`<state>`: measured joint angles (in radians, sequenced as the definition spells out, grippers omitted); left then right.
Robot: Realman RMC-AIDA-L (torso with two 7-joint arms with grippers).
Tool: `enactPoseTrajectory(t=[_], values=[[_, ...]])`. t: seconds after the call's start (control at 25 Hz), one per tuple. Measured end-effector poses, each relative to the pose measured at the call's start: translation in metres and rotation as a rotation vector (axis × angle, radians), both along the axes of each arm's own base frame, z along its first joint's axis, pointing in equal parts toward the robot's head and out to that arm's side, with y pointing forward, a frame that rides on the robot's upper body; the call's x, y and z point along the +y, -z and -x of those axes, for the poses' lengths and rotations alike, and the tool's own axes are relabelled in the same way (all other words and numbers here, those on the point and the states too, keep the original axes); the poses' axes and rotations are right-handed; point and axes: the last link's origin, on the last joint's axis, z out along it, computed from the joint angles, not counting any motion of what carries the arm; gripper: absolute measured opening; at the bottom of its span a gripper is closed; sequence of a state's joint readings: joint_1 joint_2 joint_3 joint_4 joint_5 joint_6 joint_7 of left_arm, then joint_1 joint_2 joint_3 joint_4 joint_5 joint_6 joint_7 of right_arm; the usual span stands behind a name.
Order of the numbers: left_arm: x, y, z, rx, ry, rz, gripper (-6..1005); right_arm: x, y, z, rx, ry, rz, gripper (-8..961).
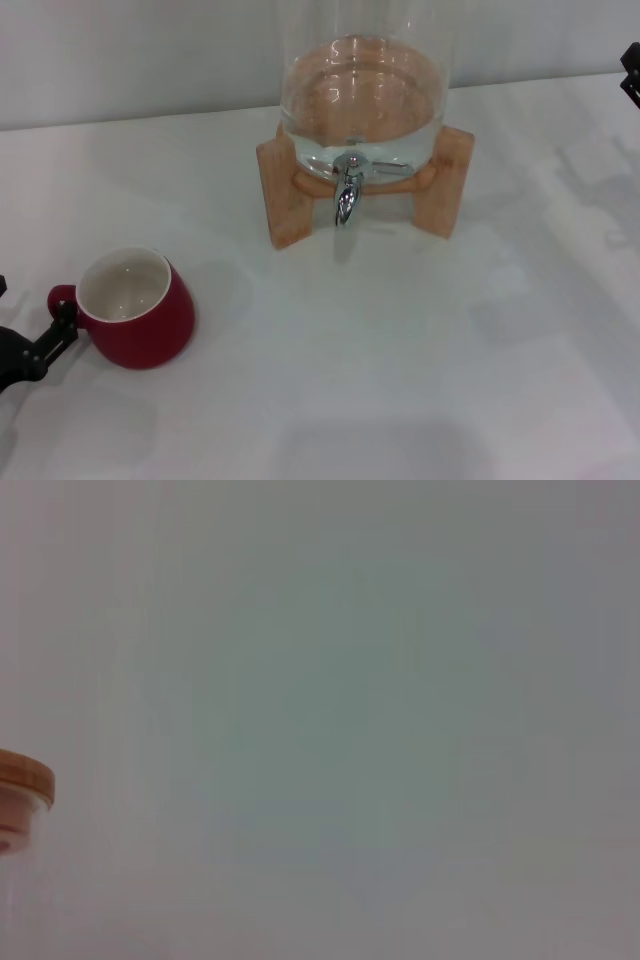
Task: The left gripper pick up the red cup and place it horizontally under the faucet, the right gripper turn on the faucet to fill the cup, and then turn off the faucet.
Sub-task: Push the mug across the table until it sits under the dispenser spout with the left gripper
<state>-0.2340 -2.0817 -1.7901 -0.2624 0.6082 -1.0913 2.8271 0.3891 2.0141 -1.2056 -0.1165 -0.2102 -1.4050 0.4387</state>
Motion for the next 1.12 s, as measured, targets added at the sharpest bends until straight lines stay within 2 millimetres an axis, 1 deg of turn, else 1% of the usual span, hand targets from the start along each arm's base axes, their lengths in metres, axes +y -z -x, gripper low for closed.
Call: enactPoseTrajectory(t=[0.6,0.84,1.04,1.12], values=[[0.0015,0.0002,-0.0007,0.002,0.002,0.001,852,0.0010,-0.0001,0.0005,-0.001,0.000,0.000,869],[0.0063,0.0014,0.0000,0.017,-0.012,0.009,657,0.0009,-0.0003,0.0011,-0.001,-0.004,-0.002,869],[0.0075,0.0044,-0.0019,0.032,0.001,0.031,449,0.0009,-0.0003,0.0013,-0.001,-0.005,-0.002,869],[0.0077,0.0054,-0.0026,0.036,0.006,0.037,406,0.0009,0.0000,0.0015,0.000,-0.006,-0.001,869]])
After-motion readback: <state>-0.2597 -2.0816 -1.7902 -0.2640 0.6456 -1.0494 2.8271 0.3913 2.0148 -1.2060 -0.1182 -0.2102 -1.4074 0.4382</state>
